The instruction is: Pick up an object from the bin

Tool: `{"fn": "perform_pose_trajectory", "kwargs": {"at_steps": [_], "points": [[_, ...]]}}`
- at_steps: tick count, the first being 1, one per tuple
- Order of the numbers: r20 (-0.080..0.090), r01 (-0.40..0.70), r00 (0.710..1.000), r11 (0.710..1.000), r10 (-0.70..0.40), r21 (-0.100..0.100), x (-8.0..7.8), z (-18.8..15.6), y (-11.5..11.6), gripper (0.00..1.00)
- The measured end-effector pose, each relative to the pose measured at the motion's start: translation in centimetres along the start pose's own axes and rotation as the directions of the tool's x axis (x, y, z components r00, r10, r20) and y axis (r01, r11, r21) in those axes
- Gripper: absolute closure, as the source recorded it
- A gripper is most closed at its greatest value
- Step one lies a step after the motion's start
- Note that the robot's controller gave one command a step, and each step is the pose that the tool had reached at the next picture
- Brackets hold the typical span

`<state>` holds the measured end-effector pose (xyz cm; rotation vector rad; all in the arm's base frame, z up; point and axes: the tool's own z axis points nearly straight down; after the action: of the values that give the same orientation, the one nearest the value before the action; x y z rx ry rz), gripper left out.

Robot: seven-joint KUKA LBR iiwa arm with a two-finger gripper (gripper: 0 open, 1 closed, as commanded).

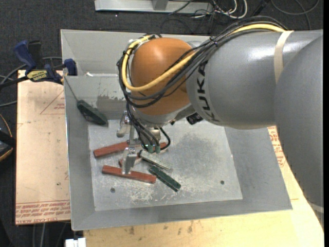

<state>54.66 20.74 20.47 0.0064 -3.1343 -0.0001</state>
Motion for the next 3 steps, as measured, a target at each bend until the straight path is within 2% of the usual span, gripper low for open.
{"fn": "perform_pose_trajectory", "kwargs": {"at_steps": [1,2,3], "points": [[0.007,-0.004,1.0,1.0,0.004,-0.001,-0.2,-0.5,-0.1,0.0],[0.012,-0.059,0.998,0.998,0.059,-0.004,0.8,5.2,-2.8,0.0],[0.002,-0.149,0.989,0.989,0.149,0.0,1.6,6.4,-5.3,0.0]]}}
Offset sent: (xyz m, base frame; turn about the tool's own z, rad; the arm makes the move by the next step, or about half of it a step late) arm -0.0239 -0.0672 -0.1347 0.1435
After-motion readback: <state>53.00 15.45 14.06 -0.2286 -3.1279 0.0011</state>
